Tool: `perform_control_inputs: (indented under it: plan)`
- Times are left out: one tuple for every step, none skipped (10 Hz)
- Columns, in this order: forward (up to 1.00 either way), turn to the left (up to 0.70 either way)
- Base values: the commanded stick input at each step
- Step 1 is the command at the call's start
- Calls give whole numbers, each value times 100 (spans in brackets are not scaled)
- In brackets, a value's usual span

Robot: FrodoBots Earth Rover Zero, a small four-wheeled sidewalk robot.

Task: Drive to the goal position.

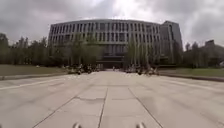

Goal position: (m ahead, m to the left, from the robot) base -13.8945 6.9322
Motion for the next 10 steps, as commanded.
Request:
perform_control_inputs:
  plan:
    - [60,0]
    - [60,0]
    - [60,0]
    - [60,0]
    - [60,0]
    - [60,0]
    - [60,0]
    - [60,0]
    - [60,0]
    - [60,0]
